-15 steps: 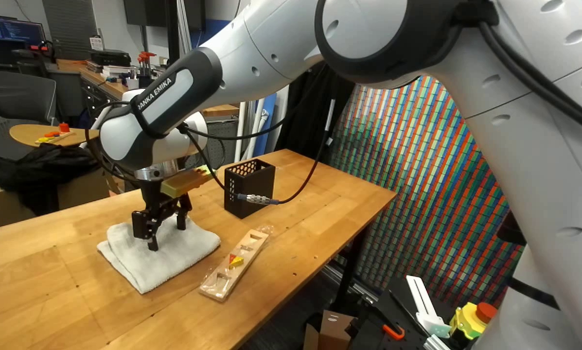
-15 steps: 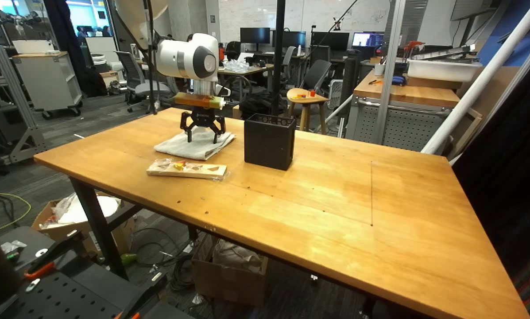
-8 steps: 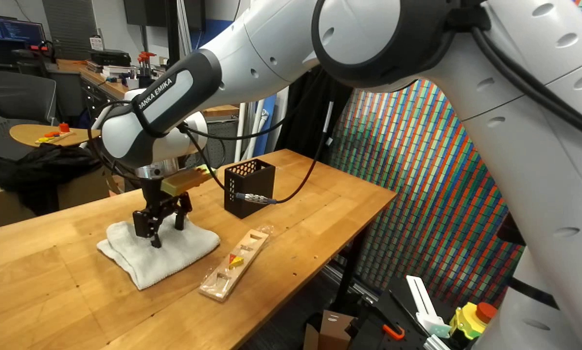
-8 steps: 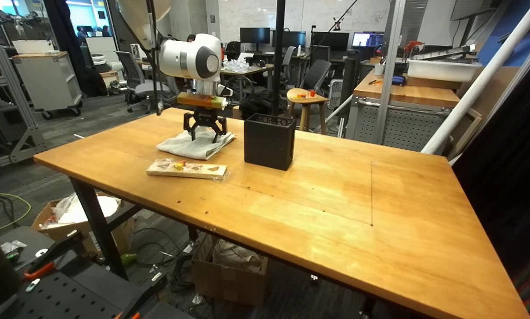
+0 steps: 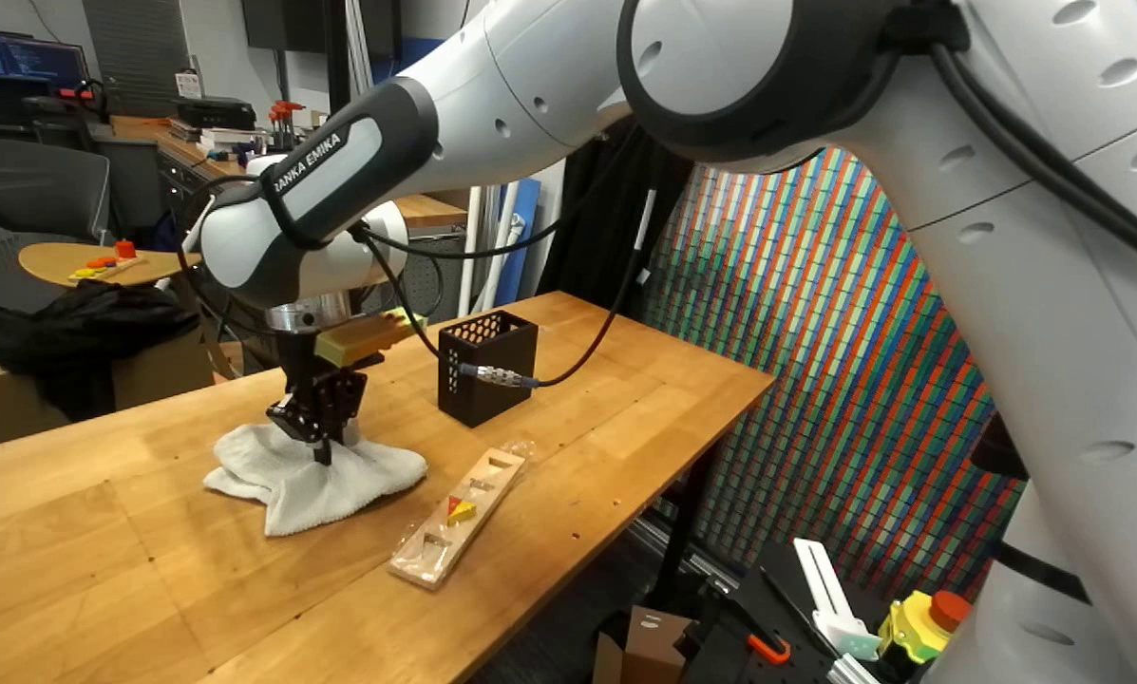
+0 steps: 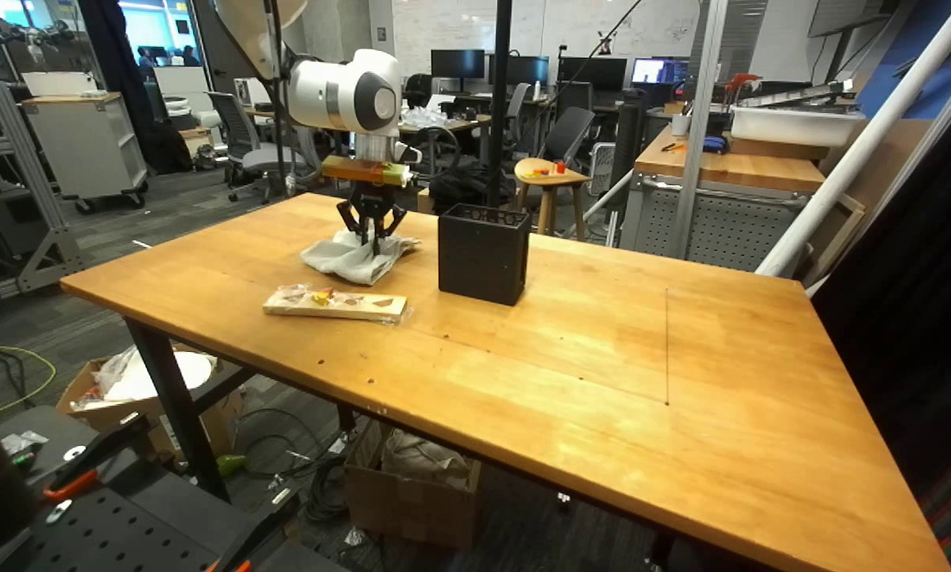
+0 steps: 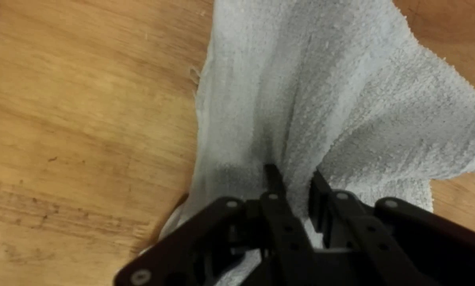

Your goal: Put the white towel in the black box

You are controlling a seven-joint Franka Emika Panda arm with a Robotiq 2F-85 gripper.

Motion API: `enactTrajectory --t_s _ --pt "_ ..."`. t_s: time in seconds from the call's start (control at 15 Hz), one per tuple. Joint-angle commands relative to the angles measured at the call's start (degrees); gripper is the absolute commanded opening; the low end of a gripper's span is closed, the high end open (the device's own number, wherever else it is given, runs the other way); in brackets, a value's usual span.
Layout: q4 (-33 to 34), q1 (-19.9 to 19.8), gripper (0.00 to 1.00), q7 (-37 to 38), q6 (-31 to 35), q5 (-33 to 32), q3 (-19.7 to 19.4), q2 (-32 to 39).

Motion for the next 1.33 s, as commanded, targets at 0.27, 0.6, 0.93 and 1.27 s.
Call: enactTrajectory --t_s 0.27,0.6,0.93,1.27 --pt "-2.6 0.7 0.03 2.3 -2.4 0.1 -0.3 -4.8" --pt "-5.2 2.0 0.03 4.4 -5.4 -0.4 -0.4 -10.9" --pt "-7.8 2.9 0.03 6.2 -9.4 -0.8 -0.4 -18.1" --pt "-9.8 1.9 0.03 4.6 -14.4 -1.0 -0.5 -24.6"
